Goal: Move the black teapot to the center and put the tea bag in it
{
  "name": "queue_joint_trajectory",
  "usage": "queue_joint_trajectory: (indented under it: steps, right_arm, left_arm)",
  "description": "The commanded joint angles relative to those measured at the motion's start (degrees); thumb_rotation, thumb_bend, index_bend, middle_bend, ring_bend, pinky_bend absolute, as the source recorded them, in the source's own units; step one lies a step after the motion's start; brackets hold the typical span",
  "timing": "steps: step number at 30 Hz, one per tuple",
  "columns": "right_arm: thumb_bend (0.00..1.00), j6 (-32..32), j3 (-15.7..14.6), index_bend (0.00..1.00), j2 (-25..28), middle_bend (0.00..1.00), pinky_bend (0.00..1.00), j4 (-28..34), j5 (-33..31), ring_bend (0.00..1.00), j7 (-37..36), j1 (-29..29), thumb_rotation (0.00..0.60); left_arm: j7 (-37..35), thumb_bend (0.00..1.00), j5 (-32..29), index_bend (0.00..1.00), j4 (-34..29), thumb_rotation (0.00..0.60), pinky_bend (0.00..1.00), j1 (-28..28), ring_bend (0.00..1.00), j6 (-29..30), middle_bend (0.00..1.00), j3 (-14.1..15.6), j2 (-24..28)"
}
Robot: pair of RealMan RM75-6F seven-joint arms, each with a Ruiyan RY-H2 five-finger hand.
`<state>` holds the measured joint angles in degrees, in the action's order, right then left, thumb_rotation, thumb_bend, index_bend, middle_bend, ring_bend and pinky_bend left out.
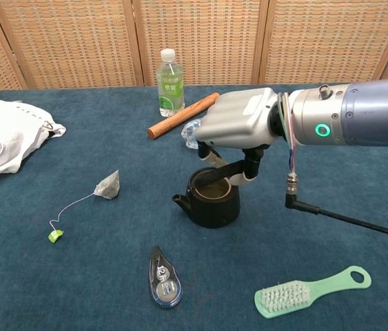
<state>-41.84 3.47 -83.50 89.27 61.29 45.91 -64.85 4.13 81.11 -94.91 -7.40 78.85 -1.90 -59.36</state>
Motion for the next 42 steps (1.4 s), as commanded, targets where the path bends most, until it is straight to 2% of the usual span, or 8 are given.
queue_joint_trajectory:
  steps: [1, 5, 10, 20, 26, 30, 38, 42]
  right_arm:
    - [0.49, -0.52, -0.30, 0.52, 0.52, 0.41, 0.70, 0.91, -0.56, 0.70, 0.39, -0.15, 0.402]
    - [0.49, -0.94, -0.33, 0.40, 1.62, 0.34, 0.70, 2.00, -1.10, 0.70, 0.27, -0.29, 0.224]
    - [0.49, -1.18, -0.63, 0.29, 3.23, 0.28, 0.70, 3.32, -1.78, 0.70, 0.51, -0.57, 0.108]
    - [0.49, -3.07, -1.29, 0.28, 5.51, 0.27, 0.69, 4.93, -2.87, 0.66, 0.85, -0.08, 0.082]
    - [0.38, -5.77, -2.06, 0.28, 8.27, 0.26, 0.64, 6.33, -2.66, 0.58, -0.29, 1.99, 0.080]
    - [0.37, -6.79, -2.52, 0.28, 9.37, 0.26, 0.63, 6.88, -2.27, 0.55, -0.96, 3.08, 0.079]
    - [0.37, -10.17, -2.33, 0.28, 11.27, 0.26, 0.61, 7.73, -1.59, 0.36, -4.25, 6.29, 0.077]
    - [0.37, -13.08, -1.53, 0.28, 12.01, 0.26, 0.57, 8.02, -1.27, 0.33, -7.74, 8.87, 0.089]
  left_arm:
    - [0.03, 0.36, 0.00, 0.19, -0.01, 0.600, 0.03, -0.02, 0.10, -0.09, 0.11, 0.05, -0.05]
    - [0.06, 0.36, 0.09, 0.19, -0.06, 0.600, 0.03, -0.08, 0.10, -0.15, 0.11, 0.06, -0.10]
    - [0.12, 0.36, 0.19, 0.19, -0.19, 0.600, 0.03, -0.17, 0.10, -0.08, 0.11, -0.03, -0.10]
    - [0.36, 0.36, 0.52, 0.19, -0.51, 0.600, 0.03, -0.37, 0.10, 0.03, 0.11, -0.14, -0.04]
    - [0.82, 0.36, 0.97, 0.19, -1.23, 0.600, 0.03, -0.61, 0.10, 0.16, 0.11, -0.23, 0.08]
    - [1.19, 0.36, 1.15, 0.19, -1.71, 0.600, 0.03, -0.72, 0.10, 0.27, 0.11, -0.29, 0.17]
    - [1.94, 0.36, 1.86, 0.19, -2.53, 0.600, 0.03, -1.10, 0.10, 0.29, 0.11, -0.26, 0.28]
    - [2.06, 0.36, 2.50, 0.19, -2.61, 0.600, 0.03, -1.38, 0.10, 0.41, 0.11, -0.33, 0.15]
